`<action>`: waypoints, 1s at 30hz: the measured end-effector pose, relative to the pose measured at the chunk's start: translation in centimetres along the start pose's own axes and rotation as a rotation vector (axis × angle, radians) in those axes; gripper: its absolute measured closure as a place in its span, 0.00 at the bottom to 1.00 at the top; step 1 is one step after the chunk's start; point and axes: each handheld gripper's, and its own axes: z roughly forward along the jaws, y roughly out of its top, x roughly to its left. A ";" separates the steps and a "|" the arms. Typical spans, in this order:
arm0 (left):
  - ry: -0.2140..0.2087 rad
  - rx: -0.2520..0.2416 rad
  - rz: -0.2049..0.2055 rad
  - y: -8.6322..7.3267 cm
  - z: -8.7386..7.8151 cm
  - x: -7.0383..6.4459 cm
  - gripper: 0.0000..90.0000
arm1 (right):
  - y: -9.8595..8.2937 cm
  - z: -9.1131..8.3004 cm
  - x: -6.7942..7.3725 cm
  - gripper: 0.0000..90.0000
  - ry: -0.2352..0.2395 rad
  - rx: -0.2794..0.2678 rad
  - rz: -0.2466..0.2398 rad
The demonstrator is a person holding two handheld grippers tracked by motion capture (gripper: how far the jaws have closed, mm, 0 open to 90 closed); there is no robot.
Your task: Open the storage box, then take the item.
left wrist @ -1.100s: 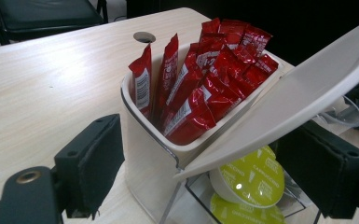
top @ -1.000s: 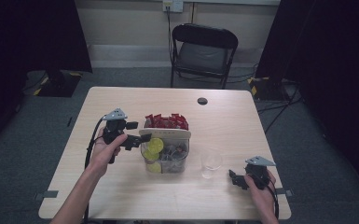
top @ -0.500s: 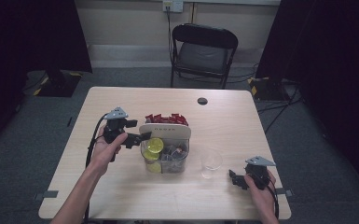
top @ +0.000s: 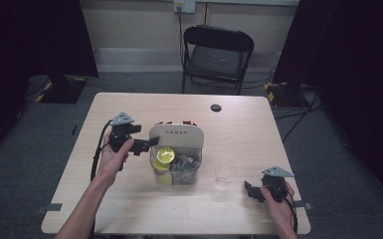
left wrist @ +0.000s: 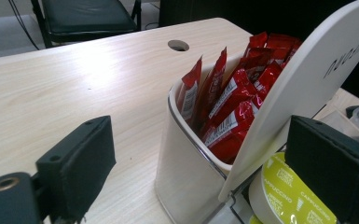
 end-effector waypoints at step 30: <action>-0.022 0.007 0.006 -0.2 0.0 0.1 0.17 | 1.1 -1.3 0.4 0.20 0.035 -0.023 -0.011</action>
